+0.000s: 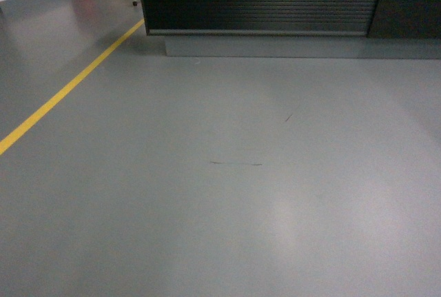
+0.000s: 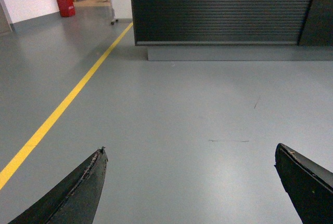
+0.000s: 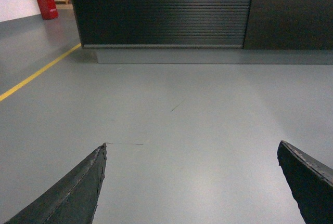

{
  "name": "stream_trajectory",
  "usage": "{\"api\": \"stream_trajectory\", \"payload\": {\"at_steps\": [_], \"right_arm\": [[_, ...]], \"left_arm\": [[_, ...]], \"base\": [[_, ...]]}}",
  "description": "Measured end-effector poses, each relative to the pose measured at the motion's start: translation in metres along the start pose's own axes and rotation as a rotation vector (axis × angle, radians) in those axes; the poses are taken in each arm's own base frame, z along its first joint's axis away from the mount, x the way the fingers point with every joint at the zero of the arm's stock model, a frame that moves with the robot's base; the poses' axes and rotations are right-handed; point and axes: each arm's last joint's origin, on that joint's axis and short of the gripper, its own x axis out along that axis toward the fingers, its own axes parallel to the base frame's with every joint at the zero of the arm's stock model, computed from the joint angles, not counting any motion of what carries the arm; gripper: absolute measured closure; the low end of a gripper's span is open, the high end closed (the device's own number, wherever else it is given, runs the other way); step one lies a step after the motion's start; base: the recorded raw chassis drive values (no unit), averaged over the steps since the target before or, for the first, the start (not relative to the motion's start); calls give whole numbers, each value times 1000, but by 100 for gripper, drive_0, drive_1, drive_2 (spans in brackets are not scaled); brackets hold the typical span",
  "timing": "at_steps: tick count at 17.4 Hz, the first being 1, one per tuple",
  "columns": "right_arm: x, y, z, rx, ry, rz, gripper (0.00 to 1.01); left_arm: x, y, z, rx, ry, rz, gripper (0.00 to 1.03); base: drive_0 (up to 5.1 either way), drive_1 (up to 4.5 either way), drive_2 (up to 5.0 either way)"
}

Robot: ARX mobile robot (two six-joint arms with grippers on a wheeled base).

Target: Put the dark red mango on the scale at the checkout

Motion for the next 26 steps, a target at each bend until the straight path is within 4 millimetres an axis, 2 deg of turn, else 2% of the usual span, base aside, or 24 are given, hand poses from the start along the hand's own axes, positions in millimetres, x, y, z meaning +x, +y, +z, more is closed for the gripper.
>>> {"api": "stream_trajectory", "payload": {"at_steps": [26], "right_arm": [[0, 0, 0, 0, 0, 0, 3]], "left_arm": [[0, 0, 0, 0, 0, 0, 5]], "base": [[0, 0, 0]]}}
